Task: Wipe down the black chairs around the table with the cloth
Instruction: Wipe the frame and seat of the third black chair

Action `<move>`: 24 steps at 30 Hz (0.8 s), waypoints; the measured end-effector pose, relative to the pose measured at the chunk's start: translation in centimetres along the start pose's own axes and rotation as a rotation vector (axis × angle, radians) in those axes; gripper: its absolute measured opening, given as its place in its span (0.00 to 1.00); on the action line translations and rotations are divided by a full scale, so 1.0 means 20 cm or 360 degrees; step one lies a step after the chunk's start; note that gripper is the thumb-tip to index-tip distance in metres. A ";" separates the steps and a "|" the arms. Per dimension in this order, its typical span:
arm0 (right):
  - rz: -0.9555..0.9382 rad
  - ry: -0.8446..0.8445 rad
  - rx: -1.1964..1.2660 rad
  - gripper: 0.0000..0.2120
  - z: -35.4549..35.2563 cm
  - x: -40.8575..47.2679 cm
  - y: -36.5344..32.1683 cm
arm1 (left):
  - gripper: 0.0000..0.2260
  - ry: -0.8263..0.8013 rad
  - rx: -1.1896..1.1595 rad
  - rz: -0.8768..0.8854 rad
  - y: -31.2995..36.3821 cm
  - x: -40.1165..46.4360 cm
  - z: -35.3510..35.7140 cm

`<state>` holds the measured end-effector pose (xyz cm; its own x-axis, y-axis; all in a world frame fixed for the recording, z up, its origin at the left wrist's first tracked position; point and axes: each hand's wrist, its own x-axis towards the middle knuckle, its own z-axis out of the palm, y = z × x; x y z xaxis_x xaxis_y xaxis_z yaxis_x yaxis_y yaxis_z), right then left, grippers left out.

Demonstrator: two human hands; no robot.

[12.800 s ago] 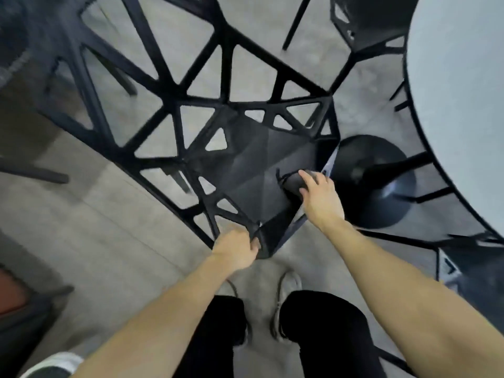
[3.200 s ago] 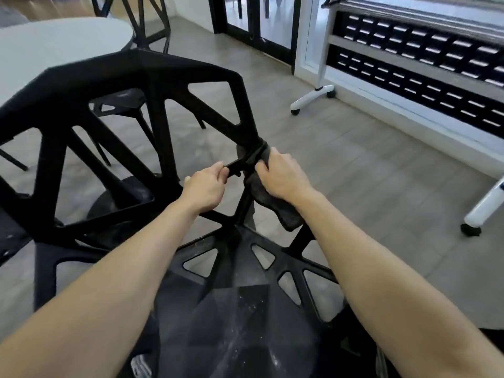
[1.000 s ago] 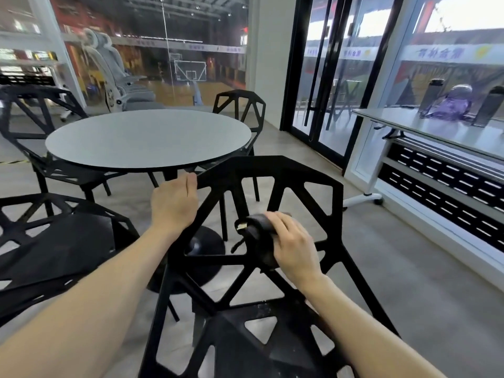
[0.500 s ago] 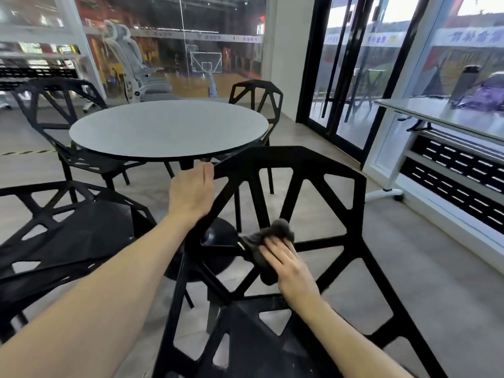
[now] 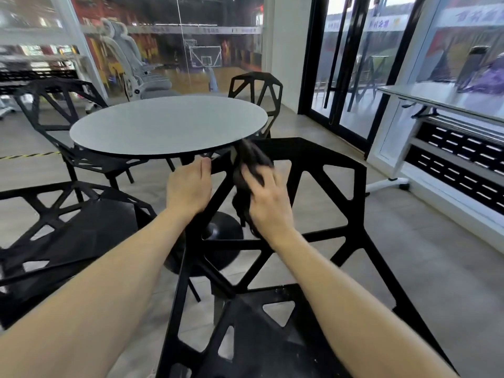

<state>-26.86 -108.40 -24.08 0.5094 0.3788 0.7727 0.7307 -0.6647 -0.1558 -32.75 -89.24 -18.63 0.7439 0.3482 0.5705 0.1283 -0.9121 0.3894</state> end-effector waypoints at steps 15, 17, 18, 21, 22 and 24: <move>0.0161 0.0182 0.0191 0.27 -0.22 0.17 -0.05 | 0.17 0.0024 0.0101 -0.0099 -0.01 0.01 0.03; 0.0205 -0.0034 0.0236 0.29 -0.11 0.06 -0.05 | 0.17 0.0014 0.0091 -0.0097 -0.01 0.01 0.03; 0.0244 -0.0136 0.0257 0.30 -0.05 -0.08 -0.04 | 0.17 0.0009 0.0087 -0.0096 -0.02 0.01 0.03; 0.0222 -0.0467 0.0176 0.32 0.03 -0.63 0.07 | 0.18 0.0014 0.0096 -0.0114 -0.01 0.00 0.03; 0.0270 -0.0574 0.0187 0.32 0.03 -0.78 0.11 | 0.18 0.0016 0.0112 -0.0120 -0.01 0.00 0.03; 0.0586 -0.0621 0.0283 0.27 -0.02 -0.91 0.14 | 0.16 0.0010 0.0149 -0.0092 -0.01 0.00 0.04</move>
<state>-34.39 -117.42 -38.27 0.8508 0.3748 0.3684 0.5211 -0.6922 -0.4992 -32.27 -89.27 -19.33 0.7294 0.4018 0.5536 0.2318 -0.9066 0.3526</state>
